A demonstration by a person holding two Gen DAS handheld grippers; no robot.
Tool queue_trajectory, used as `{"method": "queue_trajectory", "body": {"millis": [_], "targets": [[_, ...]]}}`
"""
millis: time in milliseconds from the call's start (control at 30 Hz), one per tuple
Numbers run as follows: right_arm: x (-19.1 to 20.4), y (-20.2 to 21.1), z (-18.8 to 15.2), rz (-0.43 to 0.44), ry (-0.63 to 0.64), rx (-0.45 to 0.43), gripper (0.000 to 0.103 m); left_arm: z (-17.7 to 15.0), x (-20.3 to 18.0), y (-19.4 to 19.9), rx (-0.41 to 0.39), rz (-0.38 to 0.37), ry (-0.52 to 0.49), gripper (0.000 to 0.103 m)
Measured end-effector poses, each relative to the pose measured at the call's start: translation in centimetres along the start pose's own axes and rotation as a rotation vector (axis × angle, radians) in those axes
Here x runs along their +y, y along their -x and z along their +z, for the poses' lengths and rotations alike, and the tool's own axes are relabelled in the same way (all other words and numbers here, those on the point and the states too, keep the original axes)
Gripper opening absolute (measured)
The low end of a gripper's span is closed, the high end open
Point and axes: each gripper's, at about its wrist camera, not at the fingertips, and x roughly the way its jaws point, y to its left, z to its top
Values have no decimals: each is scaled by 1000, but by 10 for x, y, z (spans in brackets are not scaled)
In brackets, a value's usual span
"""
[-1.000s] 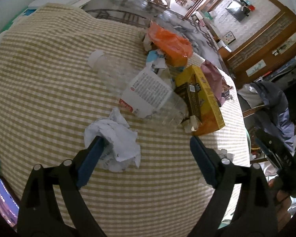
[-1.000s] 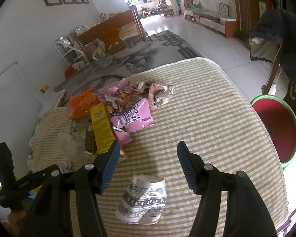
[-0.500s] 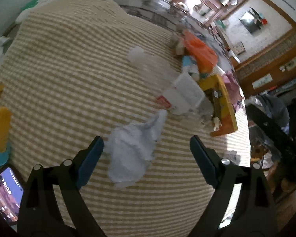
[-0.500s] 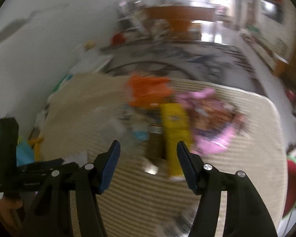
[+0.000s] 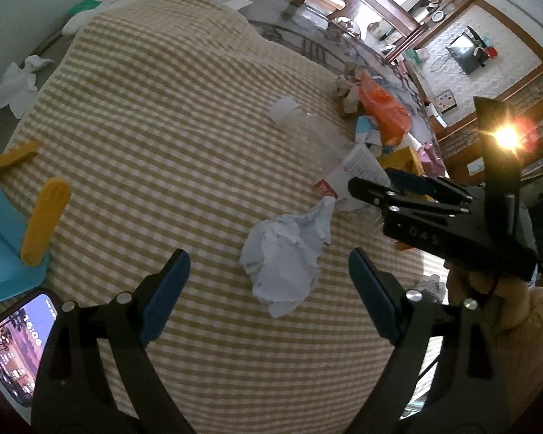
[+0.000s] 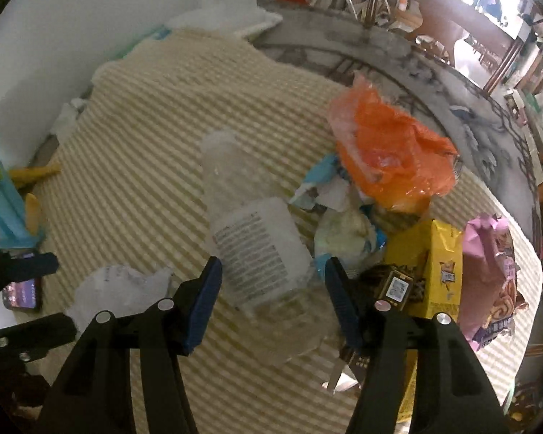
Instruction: Collect trash
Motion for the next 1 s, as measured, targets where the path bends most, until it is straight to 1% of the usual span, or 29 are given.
{"method": "queue_trajectory", "body": {"millis": [67, 100, 133, 200, 233, 333, 500, 600, 667, 767, 900, 1000], "targets": [[2, -1, 0, -3, 20, 13, 60, 1, -1, -2, 3, 2, -8, 87], [4, -5, 0, -3, 39, 37, 63, 1, -2, -3, 7, 1, -15, 87], [4, -7, 0, -7, 50, 55, 63, 1, -4, -5, 12, -1, -21, 87], [6, -7, -1, -15, 54, 45, 61, 1, -9, -10, 32, -6, -36, 87], [6, -4, -1, -18, 41, 32, 57, 2, -12, -12, 38, -9, -45, 87], [3, 11, -6, 2, 1, -11, 56, 0, -18, -13, 45, -11, -74, 87], [-9, 56, -21, 35, -72, -120, 53, 0, -19, -17, 60, -6, -87, 87], [-18, 81, -33, 51, -121, -160, 50, 0, -21, -23, 70, -1, -92, 87], [-24, 93, -47, 79, -152, -153, 49, 1, -24, -27, 70, -1, -98, 87], [-26, 100, -67, 96, -175, -121, 49, 2, -25, -32, 77, 7, -103, 87], [-18, 90, -96, 113, -188, -38, 49, 6, -26, -47, 103, 15, -103, 86], [-14, 76, -110, 126, -212, 16, 49, 6, -25, -56, 126, 5, -88, 85]]}}
